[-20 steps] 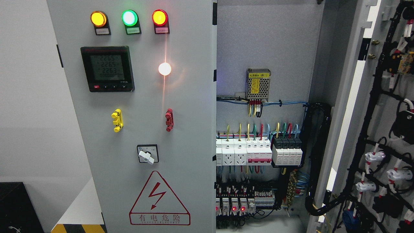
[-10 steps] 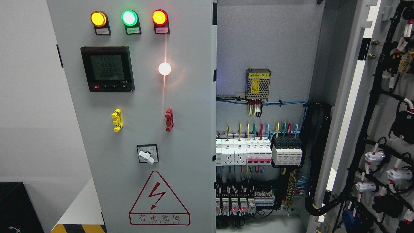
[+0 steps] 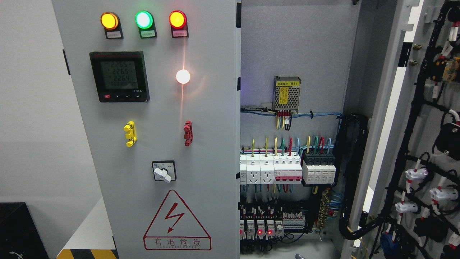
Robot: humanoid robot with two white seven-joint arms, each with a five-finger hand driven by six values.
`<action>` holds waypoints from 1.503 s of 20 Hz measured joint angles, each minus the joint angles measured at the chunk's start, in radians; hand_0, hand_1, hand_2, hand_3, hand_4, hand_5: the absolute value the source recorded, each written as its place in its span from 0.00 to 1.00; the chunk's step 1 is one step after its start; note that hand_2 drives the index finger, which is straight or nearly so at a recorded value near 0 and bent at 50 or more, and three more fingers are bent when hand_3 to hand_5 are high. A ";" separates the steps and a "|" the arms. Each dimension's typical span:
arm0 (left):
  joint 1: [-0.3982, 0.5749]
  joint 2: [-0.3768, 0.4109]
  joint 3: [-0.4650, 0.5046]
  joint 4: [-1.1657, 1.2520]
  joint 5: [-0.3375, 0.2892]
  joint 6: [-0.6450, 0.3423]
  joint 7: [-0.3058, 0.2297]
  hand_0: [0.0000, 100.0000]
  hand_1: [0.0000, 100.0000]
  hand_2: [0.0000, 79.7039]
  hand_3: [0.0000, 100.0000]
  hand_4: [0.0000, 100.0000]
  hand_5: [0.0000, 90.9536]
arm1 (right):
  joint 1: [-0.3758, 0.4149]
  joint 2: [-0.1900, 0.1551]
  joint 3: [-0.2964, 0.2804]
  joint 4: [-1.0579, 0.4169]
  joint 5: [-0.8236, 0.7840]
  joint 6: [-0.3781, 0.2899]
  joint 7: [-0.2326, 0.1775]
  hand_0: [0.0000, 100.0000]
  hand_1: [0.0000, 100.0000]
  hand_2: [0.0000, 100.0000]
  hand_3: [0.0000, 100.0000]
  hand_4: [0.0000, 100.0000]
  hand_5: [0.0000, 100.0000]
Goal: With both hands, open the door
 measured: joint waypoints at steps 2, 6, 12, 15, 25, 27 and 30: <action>0.000 -0.001 0.000 0.000 0.000 0.000 0.000 0.00 0.00 0.00 0.00 0.00 0.00 | -0.048 0.001 0.006 -0.001 0.000 0.028 -0.001 0.19 0.00 0.00 0.00 0.00 0.00; 0.000 -0.003 0.000 -0.002 0.000 0.000 0.000 0.00 0.00 0.00 0.00 0.00 0.00 | -0.136 0.002 0.016 0.013 0.000 0.070 -0.003 0.19 0.00 0.00 0.00 0.00 0.00; 0.000 -0.005 0.000 -0.005 0.000 0.000 0.000 0.00 0.00 0.00 0.00 0.00 0.00 | -0.279 0.004 0.025 0.056 0.001 0.179 -0.004 0.19 0.00 0.00 0.00 0.00 0.00; 0.000 -0.005 0.000 -0.003 0.000 0.000 0.000 0.00 0.00 0.00 0.00 0.00 0.00 | -0.353 0.013 0.028 0.078 0.001 0.218 -0.005 0.19 0.00 0.00 0.00 0.00 0.00; 0.000 -0.007 0.000 -0.002 0.000 0.000 0.000 0.00 0.00 0.00 0.00 0.00 0.00 | -0.547 0.033 0.030 0.179 0.000 0.297 -0.005 0.19 0.00 0.00 0.00 0.00 0.00; 0.000 -0.007 0.000 -0.002 0.000 0.000 0.000 0.00 0.00 0.00 0.00 0.00 0.00 | -0.577 0.035 0.030 0.197 0.000 0.327 -0.005 0.19 0.00 0.00 0.00 0.00 0.00; 0.000 -0.007 0.000 -0.001 0.000 0.000 0.000 0.00 0.00 0.00 0.00 0.00 0.00 | -0.623 0.038 0.030 0.222 0.000 0.387 -0.010 0.19 0.00 0.00 0.00 0.00 0.00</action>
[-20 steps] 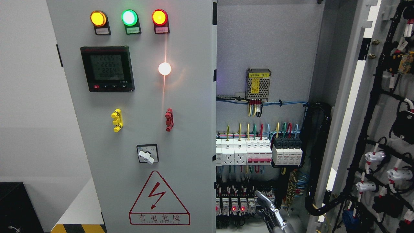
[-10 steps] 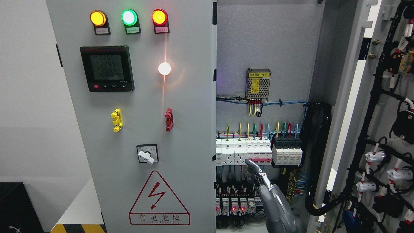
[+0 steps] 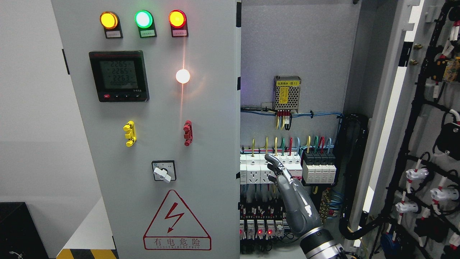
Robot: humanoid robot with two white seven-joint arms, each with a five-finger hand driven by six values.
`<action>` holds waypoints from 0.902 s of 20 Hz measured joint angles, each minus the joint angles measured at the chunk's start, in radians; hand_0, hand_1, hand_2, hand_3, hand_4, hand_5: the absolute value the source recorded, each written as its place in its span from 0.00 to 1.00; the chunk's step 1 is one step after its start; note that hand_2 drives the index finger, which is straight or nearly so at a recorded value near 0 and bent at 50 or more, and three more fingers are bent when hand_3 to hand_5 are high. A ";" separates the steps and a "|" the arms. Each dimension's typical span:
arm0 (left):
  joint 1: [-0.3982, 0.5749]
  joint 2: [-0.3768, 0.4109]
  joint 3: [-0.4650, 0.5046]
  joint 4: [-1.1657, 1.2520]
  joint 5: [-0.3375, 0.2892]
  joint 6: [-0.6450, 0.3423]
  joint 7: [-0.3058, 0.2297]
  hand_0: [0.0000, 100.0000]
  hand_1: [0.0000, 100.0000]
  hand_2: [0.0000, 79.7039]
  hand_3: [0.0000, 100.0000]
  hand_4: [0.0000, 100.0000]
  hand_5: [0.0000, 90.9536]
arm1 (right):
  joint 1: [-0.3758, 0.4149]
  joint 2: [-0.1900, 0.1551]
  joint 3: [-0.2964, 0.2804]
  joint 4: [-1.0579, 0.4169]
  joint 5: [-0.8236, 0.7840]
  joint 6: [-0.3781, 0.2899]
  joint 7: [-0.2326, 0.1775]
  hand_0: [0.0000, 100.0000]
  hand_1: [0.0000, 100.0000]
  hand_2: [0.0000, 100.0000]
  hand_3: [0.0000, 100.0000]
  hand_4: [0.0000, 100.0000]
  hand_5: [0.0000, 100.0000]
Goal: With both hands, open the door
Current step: 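Raise the right hand into the cabinet toward the breaker row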
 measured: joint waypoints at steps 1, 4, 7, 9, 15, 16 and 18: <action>0.000 0.000 0.000 0.000 0.000 0.000 0.000 0.00 0.00 0.00 0.00 0.00 0.00 | -0.014 0.001 0.000 0.007 0.000 0.014 -0.001 0.19 0.00 0.00 0.00 0.00 0.00; 0.000 0.000 0.000 -0.002 0.000 0.000 0.000 0.00 0.00 0.00 0.00 0.00 0.00 | -0.048 0.002 0.001 0.030 -0.001 0.040 0.003 0.19 0.00 0.00 0.00 0.00 0.00; -0.001 -0.001 0.000 -0.001 0.000 0.000 0.000 0.00 0.00 0.00 0.00 0.00 0.00 | -0.071 0.004 0.001 0.051 -0.001 0.048 0.007 0.19 0.00 0.00 0.00 0.00 0.00; -0.001 -0.001 0.000 -0.001 0.000 0.000 0.000 0.00 0.00 0.00 0.00 0.00 0.00 | -0.083 0.005 0.001 0.063 -0.002 0.050 0.010 0.19 0.00 0.00 0.00 0.00 0.00; 0.000 -0.001 0.000 0.001 0.000 0.000 0.000 0.00 0.00 0.00 0.00 0.00 0.00 | -0.129 0.006 0.002 0.096 -0.034 0.055 0.014 0.19 0.00 0.00 0.00 0.00 0.00; 0.000 -0.001 0.000 0.001 0.000 0.000 0.000 0.00 0.00 0.00 0.00 0.00 0.00 | -0.135 0.006 0.002 0.101 -0.049 0.059 0.014 0.19 0.00 0.00 0.00 0.00 0.00; 0.000 -0.001 0.000 0.001 0.000 0.000 0.000 0.00 0.00 0.00 0.00 0.00 0.00 | -0.146 0.007 0.003 0.109 -0.078 0.073 0.015 0.19 0.00 0.00 0.00 0.00 0.00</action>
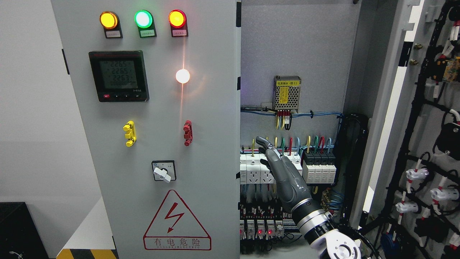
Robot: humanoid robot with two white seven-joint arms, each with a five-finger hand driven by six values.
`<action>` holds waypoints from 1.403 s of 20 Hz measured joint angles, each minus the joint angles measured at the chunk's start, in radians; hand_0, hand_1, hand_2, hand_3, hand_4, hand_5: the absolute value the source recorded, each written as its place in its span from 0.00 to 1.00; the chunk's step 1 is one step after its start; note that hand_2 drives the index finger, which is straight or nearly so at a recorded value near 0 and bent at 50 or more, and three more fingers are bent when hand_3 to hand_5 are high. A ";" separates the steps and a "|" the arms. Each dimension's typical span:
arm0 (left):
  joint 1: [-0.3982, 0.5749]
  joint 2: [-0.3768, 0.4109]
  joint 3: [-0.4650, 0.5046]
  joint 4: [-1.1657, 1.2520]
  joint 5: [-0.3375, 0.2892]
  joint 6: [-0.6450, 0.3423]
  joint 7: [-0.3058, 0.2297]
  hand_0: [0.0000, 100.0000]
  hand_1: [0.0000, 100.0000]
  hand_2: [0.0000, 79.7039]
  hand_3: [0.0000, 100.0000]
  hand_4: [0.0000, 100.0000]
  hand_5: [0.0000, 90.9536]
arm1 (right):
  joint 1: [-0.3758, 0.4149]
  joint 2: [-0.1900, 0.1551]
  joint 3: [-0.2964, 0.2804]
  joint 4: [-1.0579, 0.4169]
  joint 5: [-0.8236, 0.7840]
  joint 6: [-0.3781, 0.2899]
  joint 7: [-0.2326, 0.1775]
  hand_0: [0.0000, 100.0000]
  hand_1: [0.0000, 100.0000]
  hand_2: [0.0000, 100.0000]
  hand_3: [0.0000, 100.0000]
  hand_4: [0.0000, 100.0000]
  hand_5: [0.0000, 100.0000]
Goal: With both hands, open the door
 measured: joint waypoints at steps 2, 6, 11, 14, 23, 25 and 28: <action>0.000 0.000 0.000 0.000 0.000 0.000 0.000 0.00 0.00 0.00 0.00 0.00 0.00 | -0.009 0.000 0.001 0.009 -0.020 0.018 0.000 0.19 0.00 0.00 0.00 0.00 0.00; 0.000 0.000 0.000 0.000 0.000 0.000 0.000 0.00 0.00 0.00 0.00 0.00 0.00 | -0.027 0.001 0.001 0.027 -0.045 0.056 0.001 0.19 0.00 0.00 0.00 0.00 0.00; 0.001 0.000 0.000 -0.002 0.000 0.000 0.000 0.00 0.00 0.00 0.00 0.00 0.00 | -0.045 0.001 0.001 0.045 -0.070 0.093 0.004 0.19 0.00 0.00 0.00 0.00 0.00; 0.001 0.000 0.000 -0.001 0.000 0.000 0.000 0.00 0.00 0.00 0.00 0.00 0.00 | -0.058 0.001 0.001 0.057 -0.100 0.100 0.004 0.19 0.00 0.00 0.00 0.00 0.00; 0.000 0.000 0.000 -0.001 0.000 0.000 0.000 0.00 0.00 0.00 0.00 0.00 0.00 | -0.103 0.002 0.000 0.104 -0.139 0.105 0.042 0.19 0.00 0.00 0.00 0.00 0.00; 0.000 0.000 0.000 -0.001 0.000 0.000 0.000 0.00 0.00 0.00 0.00 0.00 0.00 | -0.112 0.002 -0.001 0.119 -0.142 0.105 0.060 0.19 0.00 0.00 0.00 0.00 0.00; 0.000 0.000 0.000 0.000 0.000 0.000 0.000 0.00 0.00 0.00 0.00 0.00 0.00 | -0.130 0.002 -0.004 0.142 -0.148 0.106 0.077 0.19 0.00 0.00 0.00 0.00 0.00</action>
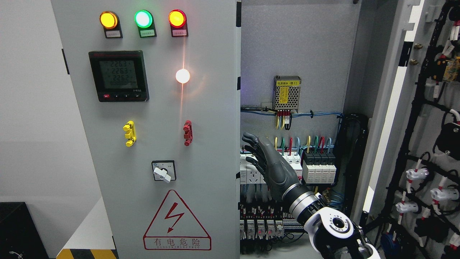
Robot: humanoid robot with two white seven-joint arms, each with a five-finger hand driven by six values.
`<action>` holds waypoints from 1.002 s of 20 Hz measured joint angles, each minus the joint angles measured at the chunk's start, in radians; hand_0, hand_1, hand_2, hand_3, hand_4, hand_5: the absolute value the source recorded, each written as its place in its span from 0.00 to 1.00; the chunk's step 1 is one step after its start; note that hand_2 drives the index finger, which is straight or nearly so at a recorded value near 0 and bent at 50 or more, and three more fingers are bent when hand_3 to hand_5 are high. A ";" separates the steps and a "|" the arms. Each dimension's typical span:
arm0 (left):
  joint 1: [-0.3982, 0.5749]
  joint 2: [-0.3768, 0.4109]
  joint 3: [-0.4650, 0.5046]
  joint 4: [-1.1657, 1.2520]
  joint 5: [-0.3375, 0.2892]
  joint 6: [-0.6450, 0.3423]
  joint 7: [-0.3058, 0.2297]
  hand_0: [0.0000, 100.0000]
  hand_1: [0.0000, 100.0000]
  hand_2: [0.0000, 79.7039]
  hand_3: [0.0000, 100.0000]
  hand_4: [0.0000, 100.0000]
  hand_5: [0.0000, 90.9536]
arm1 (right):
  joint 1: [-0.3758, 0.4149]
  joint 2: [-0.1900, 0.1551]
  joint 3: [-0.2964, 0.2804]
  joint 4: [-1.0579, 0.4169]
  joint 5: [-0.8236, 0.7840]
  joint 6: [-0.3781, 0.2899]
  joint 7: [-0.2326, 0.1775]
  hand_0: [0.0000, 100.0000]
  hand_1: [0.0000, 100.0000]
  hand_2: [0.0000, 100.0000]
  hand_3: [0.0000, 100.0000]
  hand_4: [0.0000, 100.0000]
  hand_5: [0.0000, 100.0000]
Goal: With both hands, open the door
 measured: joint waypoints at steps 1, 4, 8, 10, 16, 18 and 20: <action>0.000 0.000 0.000 0.000 0.000 0.000 0.000 0.00 0.00 0.00 0.00 0.00 0.00 | -0.006 0.000 -0.001 0.008 -0.007 0.000 0.003 0.19 0.00 0.00 0.00 0.00 0.00; 0.000 0.000 0.000 0.000 0.000 0.000 0.000 0.00 0.00 0.00 0.00 0.00 0.00 | -0.023 0.000 -0.003 0.031 -0.037 0.000 0.006 0.19 0.00 0.00 0.00 0.00 0.00; 0.000 0.000 0.000 0.001 0.000 0.000 0.000 0.00 0.00 0.00 0.00 0.00 0.00 | -0.040 -0.002 -0.007 0.057 -0.068 -0.001 0.012 0.19 0.00 0.00 0.00 0.00 0.00; 0.000 0.000 0.000 0.001 0.000 0.000 0.000 0.00 0.00 0.00 0.00 0.00 0.00 | -0.048 -0.010 -0.009 0.068 -0.081 -0.002 0.031 0.19 0.00 0.00 0.00 0.00 0.00; 0.000 0.000 0.000 0.001 0.000 0.000 0.000 0.00 0.00 0.00 0.00 0.00 0.00 | -0.068 -0.031 -0.019 0.095 -0.109 -0.002 0.064 0.19 0.00 0.00 0.00 0.00 0.00; 0.000 0.000 0.000 -0.002 0.000 0.000 0.000 0.00 0.00 0.00 0.00 0.00 0.00 | -0.071 -0.037 -0.022 0.102 -0.116 -0.002 0.073 0.19 0.00 0.00 0.00 0.00 0.00; 0.000 0.000 0.000 -0.004 0.000 0.000 0.000 0.00 0.00 0.00 0.00 0.00 0.00 | -0.074 -0.042 -0.025 0.107 -0.123 -0.002 0.092 0.19 0.00 0.00 0.00 0.00 0.00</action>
